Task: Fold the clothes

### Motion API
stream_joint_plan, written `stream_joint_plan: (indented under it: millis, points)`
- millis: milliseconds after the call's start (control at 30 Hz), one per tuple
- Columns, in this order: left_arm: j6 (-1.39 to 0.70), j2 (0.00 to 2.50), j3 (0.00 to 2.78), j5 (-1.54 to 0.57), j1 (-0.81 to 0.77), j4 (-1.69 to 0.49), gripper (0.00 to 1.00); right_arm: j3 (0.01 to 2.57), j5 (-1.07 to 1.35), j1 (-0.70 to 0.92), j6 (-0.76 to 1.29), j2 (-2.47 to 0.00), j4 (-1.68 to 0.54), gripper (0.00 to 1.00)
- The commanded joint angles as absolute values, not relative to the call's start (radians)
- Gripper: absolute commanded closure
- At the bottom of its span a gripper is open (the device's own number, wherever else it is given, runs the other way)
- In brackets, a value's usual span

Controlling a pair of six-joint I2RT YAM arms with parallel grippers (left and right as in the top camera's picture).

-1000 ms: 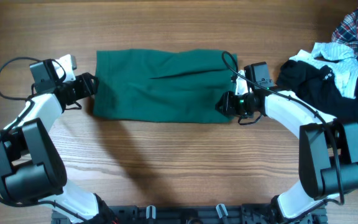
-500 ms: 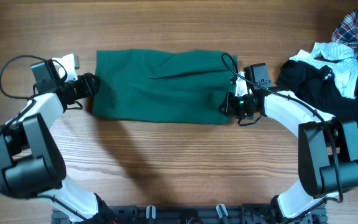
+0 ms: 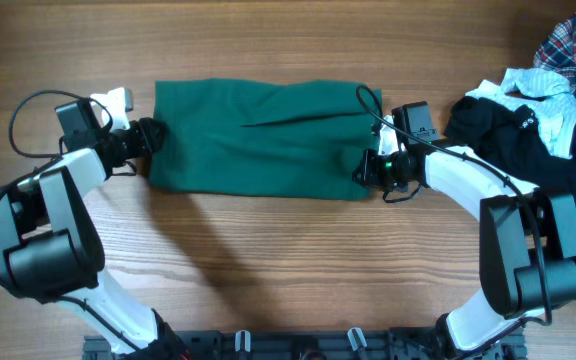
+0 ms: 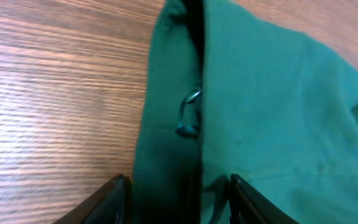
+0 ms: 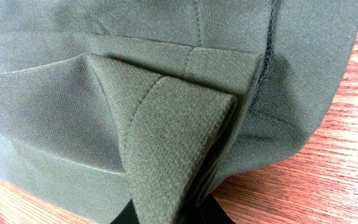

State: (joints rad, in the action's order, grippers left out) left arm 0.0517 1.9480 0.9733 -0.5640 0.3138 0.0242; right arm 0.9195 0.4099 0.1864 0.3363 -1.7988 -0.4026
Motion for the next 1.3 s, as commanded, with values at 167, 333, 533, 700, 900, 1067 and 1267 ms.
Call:
stream_joint_plan:
  millis: [167,333,533,700,900,1067,1267]
  points:
    - [0.067,1.938,0.969,-0.699,0.319,0.010,0.55,0.901,0.393,0.192,0.333,-1.829,-0.408,0.83]
    - [0.068,1.886,0.969,-0.698,0.324,-0.051,0.57,0.901,0.390,0.192,0.333,-1.829,-0.407,0.82]
    - [0.068,1.866,0.969,-0.608,0.324,-0.168,0.62,0.901,0.390,0.192,0.331,-1.829,-0.405,0.82]
    - [0.068,1.866,0.969,-0.517,0.324,-0.262,0.63,0.901,0.390,0.192,0.317,-1.829,-0.405,0.82]
    - [0.067,1.866,0.969,-0.373,0.324,-0.317,0.59,0.901,0.390,0.192,0.318,-1.829,-0.403,0.82]
    - [0.067,1.866,0.969,-0.361,0.324,-0.327,0.58,0.901,0.390,0.192,0.315,-1.829,-0.403,0.82]
    - [0.067,1.866,0.969,-0.366,0.323,-0.327,0.84,0.901,0.390,0.192,0.314,-1.829,-0.400,0.96]
